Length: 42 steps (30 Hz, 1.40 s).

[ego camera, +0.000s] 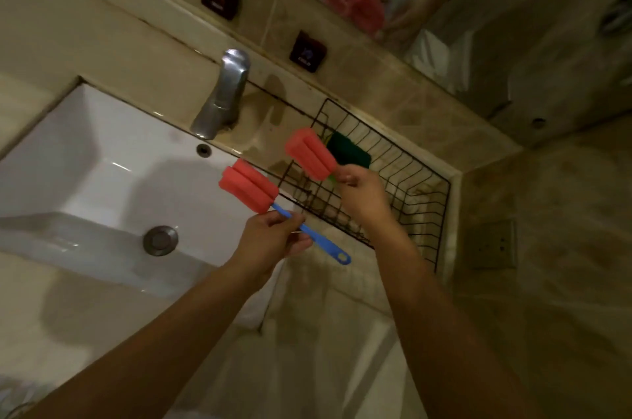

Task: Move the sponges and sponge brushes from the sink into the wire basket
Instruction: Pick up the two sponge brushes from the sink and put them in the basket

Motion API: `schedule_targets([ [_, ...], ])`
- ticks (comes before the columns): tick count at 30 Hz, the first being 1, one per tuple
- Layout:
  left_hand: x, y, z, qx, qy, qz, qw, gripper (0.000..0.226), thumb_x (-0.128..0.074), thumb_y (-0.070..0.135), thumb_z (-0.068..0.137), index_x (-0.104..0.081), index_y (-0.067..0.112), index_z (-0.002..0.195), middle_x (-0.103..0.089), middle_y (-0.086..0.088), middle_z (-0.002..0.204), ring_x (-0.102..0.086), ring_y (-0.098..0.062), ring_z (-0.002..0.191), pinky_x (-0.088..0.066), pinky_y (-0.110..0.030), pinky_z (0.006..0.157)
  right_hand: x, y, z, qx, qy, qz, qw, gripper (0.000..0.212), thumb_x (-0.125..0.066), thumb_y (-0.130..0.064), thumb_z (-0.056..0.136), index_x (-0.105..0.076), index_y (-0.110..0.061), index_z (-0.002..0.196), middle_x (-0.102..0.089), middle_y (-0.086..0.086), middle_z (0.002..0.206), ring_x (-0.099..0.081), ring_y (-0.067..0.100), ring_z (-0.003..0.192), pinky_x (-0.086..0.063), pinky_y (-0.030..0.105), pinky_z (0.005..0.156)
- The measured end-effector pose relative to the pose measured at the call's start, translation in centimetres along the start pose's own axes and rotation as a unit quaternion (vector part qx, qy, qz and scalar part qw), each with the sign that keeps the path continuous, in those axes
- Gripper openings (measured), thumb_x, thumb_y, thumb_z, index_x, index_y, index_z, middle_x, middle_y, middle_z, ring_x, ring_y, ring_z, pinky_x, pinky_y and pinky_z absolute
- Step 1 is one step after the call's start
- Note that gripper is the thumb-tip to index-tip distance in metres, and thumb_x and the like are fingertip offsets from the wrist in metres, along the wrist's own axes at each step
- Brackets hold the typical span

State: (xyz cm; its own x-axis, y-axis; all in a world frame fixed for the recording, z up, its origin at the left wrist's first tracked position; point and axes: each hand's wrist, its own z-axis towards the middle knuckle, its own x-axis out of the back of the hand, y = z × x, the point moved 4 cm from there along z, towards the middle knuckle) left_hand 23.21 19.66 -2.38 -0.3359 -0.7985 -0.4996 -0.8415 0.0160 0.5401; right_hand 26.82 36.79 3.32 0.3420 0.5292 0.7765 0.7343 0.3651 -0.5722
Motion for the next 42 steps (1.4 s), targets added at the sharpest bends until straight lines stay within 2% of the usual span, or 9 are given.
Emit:
schedule_targets([
  [5,-2.0,-0.5,0.0,0.008,-0.019,0.028,0.999,0.015,-0.059,0.009,0.091,-0.068,-0.003,0.089,-0.068,-0.021,0.085,-0.07,-0.022,0.074,-0.061,-0.027,0.067,1.7,4.9,2.0,-0.047,0.015,-0.043,0.998,0.034,-0.049,0.005,0.086,-0.074,-0.013,0.101,-0.066,0.003,0.085,-0.056,0.015,0.069,-0.039,0.018,0.05],
  [9,-2.5,-0.4,0.4,0.022,-0.016,0.049,0.998,0.017,-0.057,0.008,0.092,-0.066,-0.007,0.092,-0.065,-0.026,0.091,-0.067,-0.027,0.079,-0.062,-0.03,0.069,-0.6,7.7,3.3,-0.09,-0.02,-0.109,0.99,0.037,-0.05,0.006,0.086,-0.073,-0.015,0.105,-0.069,0.009,0.104,-0.063,0.026,0.087,-0.054,0.033,0.068],
  [14,-2.7,-0.6,1.0,0.029,-0.016,0.073,0.997,0.022,-0.057,0.007,0.092,-0.064,-0.012,0.1,-0.065,-0.027,0.093,-0.067,-0.028,0.079,-0.062,-0.029,0.066,-2.5,8.9,4.8,-0.102,0.006,-0.087,0.991,0.039,-0.053,0.008,0.085,-0.07,-0.013,0.112,-0.066,0.011,0.118,-0.059,0.021,0.092,-0.047,0.026,0.072],
  [18,-2.8,-1.2,1.4,0.039,-0.022,0.085,0.995,0.022,-0.057,0.008,0.093,-0.065,-0.011,0.101,-0.066,-0.024,0.089,-0.069,-0.023,0.072,-0.062,-0.027,0.064,-3.2,9.2,5.4,-0.094,0.044,-0.049,0.993,0.037,-0.055,0.007,0.084,-0.071,-0.013,0.11,-0.07,0.01,0.113,-0.065,0.025,0.1,-0.051,0.028,0.079],
  [25,-3.9,-1.7,1.4,0.06,-0.042,0.097,0.993,0.022,-0.052,0.01,0.095,-0.064,-0.007,0.102,-0.066,-0.026,0.094,-0.069,-0.023,0.073,-0.06,-0.023,0.059,-1.1,6.8,2.4,-0.048,0.122,0.017,0.991,0.008,-0.065,-0.017,0.088,-0.073,-0.018,0.09,-0.072,-0.003,0.089,-0.065,0.01,0.081,-0.053,0.028,0.069],
  [29,-4.9,-2.0,1.3,0.043,-0.07,0.124,0.989,0.021,-0.048,0.011,0.097,-0.062,-0.002,0.107,-0.068,-0.022,0.104,-0.072,-0.023,0.08,-0.06,-0.026,0.066,-0.9,3.8,-0.7,-0.014,-0.11,0.109,0.988,0.006,-0.066,-0.032,0.088,-0.07,-0.032,0.092,-0.07,-0.011,0.092,-0.065,0.001,0.085,-0.052,0.023,0.074],
  [32,-6.0,-1.7,1.2,0.012,-0.108,0.154,0.982,0.028,-0.039,0.007,0.099,-0.057,0.005,0.121,-0.067,-0.017,0.11,-0.07,-0.03,0.092,-0.06,-0.037,0.08,-0.9,2.7,-2.8,-0.018,-0.223,0.125,0.967,0.01,-0.068,-0.023,0.088,-0.073,-0.022,0.097,-0.074,-0.002,0.093,-0.07,0.01,0.087,-0.058,0.028,0.078],
  [38,-7.3,-1.3,1.2,0.008,-0.145,0.164,0.976,0.026,-0.049,0.013,0.097,-0.061,0.004,0.118,-0.068,-0.017,0.11,-0.068,-0.035,0.098,-0.06,-0.036,0.082,1.5,2.0,-2.3,0.01,-0.147,0.081,0.986,0.007,-0.068,-0.017,0.088,-0.075,-0.018,0.088,-0.072,0.0,0.086,-0.068,0.01,0.081,-0.052,0.02,0.067],
  [42,-6.1,-1.3,2.3,0.051,-0.048,0.122,0.99,0.025,-0.054,0.011,0.094,-0.061,-0.007,0.11,-0.066,-0.023,0.104,-0.07,-0.029,0.083,-0.061,-0.027,0.065,3.4,1.9,-0.4,0.057,-0.072,0.062,0.994,0.011,-0.071,-0.015,0.085,-0.076,-0.019,0.094,-0.072,-0.007,0.087,-0.064,0.0,0.08,-0.05,0.022,0.071],
])
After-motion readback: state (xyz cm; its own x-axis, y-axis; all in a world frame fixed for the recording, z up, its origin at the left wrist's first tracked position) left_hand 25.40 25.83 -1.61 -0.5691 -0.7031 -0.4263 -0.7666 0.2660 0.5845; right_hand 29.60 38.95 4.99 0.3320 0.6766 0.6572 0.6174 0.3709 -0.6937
